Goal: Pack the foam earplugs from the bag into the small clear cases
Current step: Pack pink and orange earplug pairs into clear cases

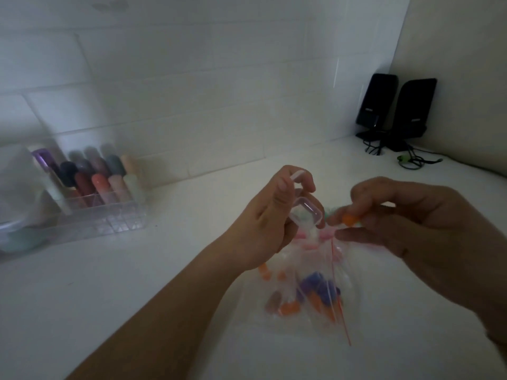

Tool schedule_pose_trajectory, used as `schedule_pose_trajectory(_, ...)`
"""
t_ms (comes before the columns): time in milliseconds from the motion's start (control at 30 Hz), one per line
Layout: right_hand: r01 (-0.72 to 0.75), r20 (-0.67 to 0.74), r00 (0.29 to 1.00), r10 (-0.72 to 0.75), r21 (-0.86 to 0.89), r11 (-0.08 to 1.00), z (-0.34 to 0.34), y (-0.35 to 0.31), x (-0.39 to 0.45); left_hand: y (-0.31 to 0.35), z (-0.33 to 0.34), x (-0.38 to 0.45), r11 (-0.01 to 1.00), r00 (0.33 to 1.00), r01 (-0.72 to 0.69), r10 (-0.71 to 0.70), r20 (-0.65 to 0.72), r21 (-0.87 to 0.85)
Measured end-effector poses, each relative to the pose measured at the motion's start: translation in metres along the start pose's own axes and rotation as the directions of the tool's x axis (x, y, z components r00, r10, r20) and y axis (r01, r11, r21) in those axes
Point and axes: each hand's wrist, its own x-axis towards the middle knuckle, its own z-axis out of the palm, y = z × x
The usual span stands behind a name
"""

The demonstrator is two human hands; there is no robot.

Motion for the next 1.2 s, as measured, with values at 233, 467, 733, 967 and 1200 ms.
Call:
schedule_pose_trajectory(233,0.03,-0.25,0.96,-0.125,-0.35,0.936,0.024,-0.002,0.001,0.0,0.003,-0.001,0.997,0.999,0.031,-0.033,0.026,0.069)
schedule_pose_trajectory(467,0.053,-0.192,0.936,-0.295,-0.752,0.657,0.037,0.02,0.006,0.001,0.009,-0.003,0.999,0.996,0.024,-0.028,0.087,0.041)
schedule_pose_trajectory(733,0.016,-0.227,0.939,-0.26,-0.726,0.688,0.013,-0.012,-0.004,-0.007,0.004,0.001,0.998,0.999,-0.029,0.027,-0.024,-0.059)
schedule_pose_trajectory(967,-0.145,-0.048,0.938,0.344,-0.954,0.262,0.018,-0.013,-0.02,-0.01,-0.002,0.007,0.997,0.983,-0.048,0.035,-0.179,-0.064)
schedule_pose_trajectory(1200,-0.04,-0.03,0.904,0.427,-0.999,0.013,0.046,-0.005,-0.025,-0.011,-0.001,0.006,0.997,0.98,-0.053,0.04,-0.196,-0.061)
